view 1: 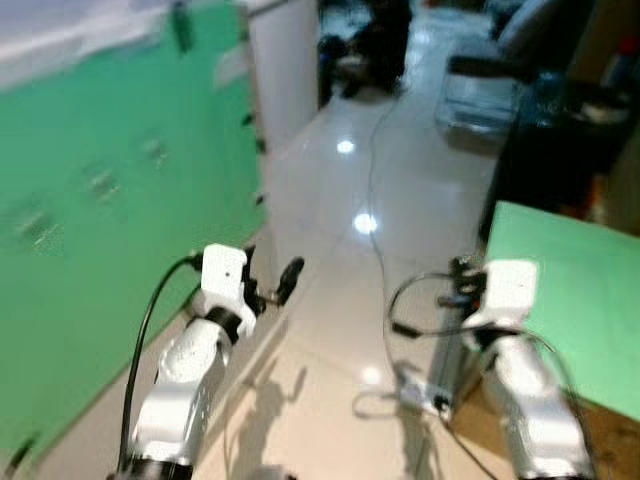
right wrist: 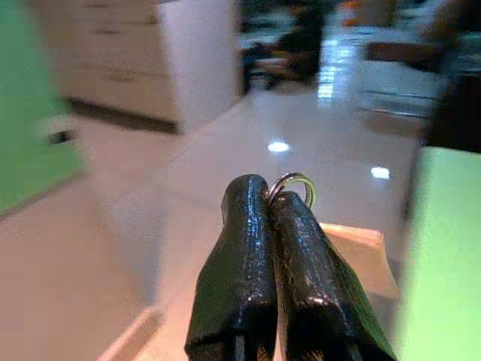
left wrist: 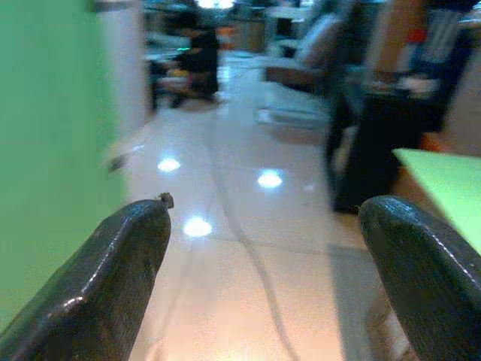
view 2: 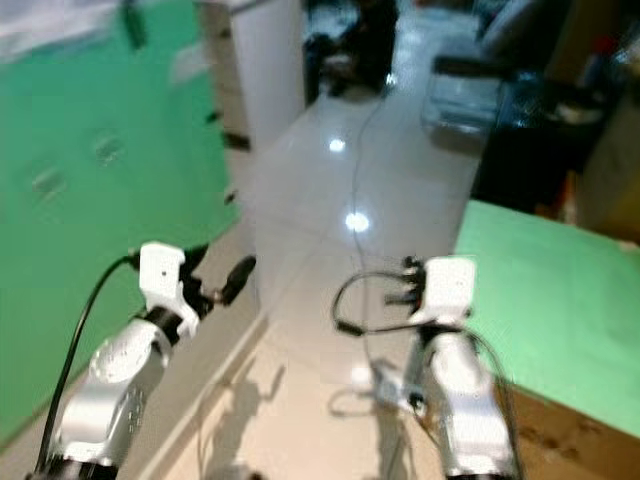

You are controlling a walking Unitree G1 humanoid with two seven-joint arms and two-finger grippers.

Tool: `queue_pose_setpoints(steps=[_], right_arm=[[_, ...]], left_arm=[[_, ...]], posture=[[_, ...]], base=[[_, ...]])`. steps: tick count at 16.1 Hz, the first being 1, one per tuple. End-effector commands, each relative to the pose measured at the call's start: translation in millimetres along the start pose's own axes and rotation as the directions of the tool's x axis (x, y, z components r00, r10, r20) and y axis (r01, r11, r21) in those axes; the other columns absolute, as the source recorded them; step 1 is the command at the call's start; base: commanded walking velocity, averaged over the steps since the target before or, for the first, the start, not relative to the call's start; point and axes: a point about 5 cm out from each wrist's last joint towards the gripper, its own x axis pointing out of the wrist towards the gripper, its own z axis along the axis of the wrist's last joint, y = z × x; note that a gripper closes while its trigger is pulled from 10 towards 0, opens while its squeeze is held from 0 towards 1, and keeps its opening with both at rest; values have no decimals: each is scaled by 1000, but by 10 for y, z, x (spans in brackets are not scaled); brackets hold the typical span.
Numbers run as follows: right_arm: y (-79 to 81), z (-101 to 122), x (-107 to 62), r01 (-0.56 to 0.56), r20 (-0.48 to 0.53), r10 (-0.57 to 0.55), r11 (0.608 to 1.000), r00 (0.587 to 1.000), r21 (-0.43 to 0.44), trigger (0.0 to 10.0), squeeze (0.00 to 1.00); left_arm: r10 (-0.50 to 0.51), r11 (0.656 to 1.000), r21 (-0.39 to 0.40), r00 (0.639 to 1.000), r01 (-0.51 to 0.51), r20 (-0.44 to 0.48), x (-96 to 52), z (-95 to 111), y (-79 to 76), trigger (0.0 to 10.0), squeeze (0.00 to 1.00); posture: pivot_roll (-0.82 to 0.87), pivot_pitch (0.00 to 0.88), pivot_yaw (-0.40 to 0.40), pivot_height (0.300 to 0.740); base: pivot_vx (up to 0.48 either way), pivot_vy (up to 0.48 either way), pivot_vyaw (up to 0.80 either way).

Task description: Hang keys on a hook

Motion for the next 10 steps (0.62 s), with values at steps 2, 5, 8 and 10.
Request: queue_pose_setpoints(steps=[2, 5, 8, 10], right_arm=[[8, 39, 48, -12, 19, 12, 1000, 1000, 0, 0, 0], [58, -11, 70, -30, 6, 30, 999, 1000, 29, 0, 0], [86, -26, 82, -48, -1, 48, 998, 999, 30, 0, 0], [99, -22, 93, -64, 0, 64, 998, 998, 19, 0, 0]], left_arm=[[34, 999, 26, 999, -33, -37, 10, -80, -3, 10000, 0], [86, 995, 54, 995, -83, -48, 87, -102, 75, 10000, 0], [113, 992, 52, 992, -111, -47, 73, -100, 105, 10000, 0], [122, 992, 26, 992, -121, -44, 87, -98, 78, 10000, 0]], posture=[[-65, 0, 53, 724], [-64, 0, 53, 724], [-61, 0, 45, 724], [-60, 0, 39, 728]], base=[[0, 0, 562], [0, 0, 552], [0, -303, 525], [0, -435, 491]])
